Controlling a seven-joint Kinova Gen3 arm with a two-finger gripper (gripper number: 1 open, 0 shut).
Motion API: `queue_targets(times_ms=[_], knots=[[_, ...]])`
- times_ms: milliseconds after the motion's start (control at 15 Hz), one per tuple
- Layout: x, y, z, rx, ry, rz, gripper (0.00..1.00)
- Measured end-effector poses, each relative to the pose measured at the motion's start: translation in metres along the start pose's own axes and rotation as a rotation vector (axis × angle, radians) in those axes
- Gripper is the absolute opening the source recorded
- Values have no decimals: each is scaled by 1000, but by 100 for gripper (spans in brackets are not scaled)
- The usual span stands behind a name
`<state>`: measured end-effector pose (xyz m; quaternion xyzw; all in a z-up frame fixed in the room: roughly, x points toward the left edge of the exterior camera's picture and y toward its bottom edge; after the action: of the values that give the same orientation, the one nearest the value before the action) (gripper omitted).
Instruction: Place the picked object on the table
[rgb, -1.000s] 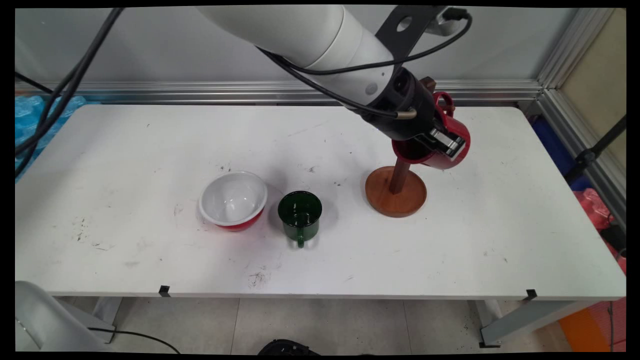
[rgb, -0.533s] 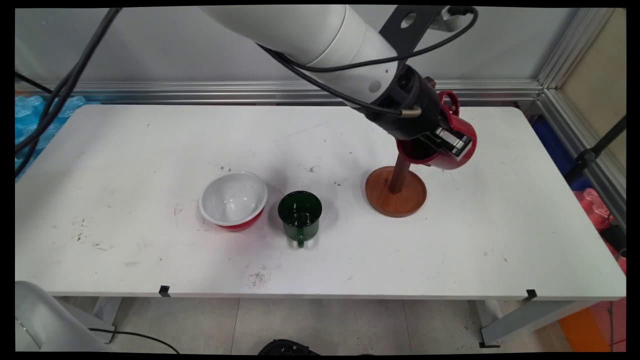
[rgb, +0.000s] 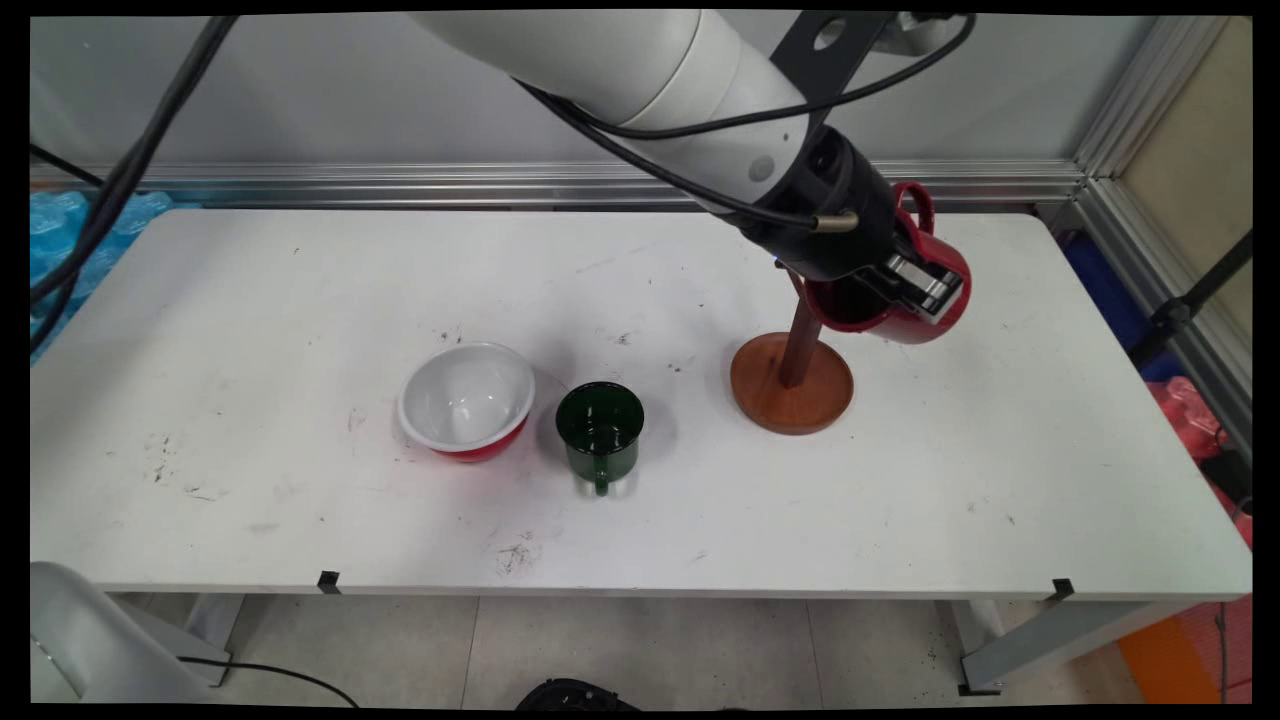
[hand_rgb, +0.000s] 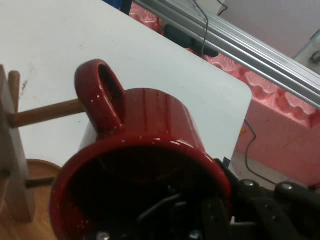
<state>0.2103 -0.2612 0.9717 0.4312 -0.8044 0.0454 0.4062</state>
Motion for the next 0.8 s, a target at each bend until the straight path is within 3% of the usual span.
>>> queue_targets(times_ms=[800], knots=[[1,11,-8,-36,-15,-7,0]])
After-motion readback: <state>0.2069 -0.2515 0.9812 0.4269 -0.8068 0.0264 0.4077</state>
